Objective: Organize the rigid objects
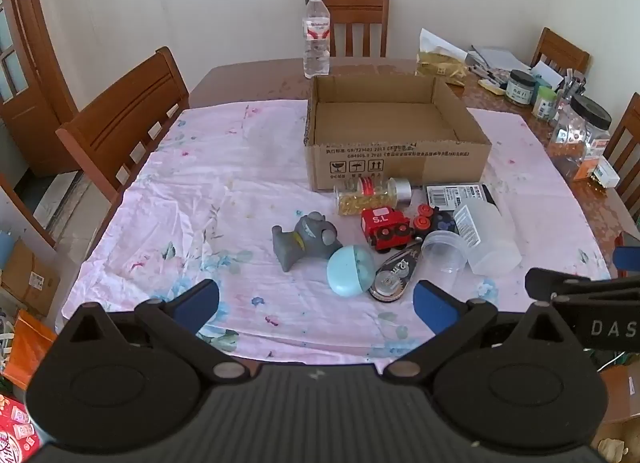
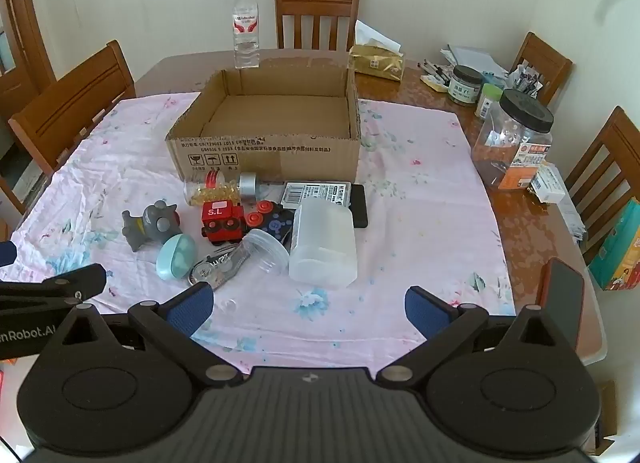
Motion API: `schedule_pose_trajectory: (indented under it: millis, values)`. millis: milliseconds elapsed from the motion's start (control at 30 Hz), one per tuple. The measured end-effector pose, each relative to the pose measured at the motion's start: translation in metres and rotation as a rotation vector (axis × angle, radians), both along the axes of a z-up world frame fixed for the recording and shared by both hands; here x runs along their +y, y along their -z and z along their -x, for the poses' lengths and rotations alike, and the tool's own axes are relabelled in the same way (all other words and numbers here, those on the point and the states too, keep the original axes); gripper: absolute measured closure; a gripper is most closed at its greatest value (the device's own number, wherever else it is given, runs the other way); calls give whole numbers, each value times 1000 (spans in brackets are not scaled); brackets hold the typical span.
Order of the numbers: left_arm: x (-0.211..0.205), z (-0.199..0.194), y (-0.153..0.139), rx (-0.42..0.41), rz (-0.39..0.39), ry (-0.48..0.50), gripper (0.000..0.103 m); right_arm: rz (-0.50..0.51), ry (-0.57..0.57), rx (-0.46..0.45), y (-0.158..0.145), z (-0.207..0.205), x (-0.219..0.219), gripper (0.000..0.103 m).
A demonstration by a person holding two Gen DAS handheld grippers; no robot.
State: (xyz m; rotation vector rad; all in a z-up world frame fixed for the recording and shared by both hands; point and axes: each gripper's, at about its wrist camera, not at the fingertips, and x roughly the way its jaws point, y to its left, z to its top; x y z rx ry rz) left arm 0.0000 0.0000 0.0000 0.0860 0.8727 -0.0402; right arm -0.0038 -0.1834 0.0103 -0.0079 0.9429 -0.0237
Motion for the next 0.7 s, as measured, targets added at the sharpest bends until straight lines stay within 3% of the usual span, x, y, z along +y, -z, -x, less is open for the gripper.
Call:
schedule_pose_trajectory:
  millis: [700]
  values:
    - [3, -1, -4, -6, 35, -8, 1, 4, -3, -15, -5, 0, 0, 0]
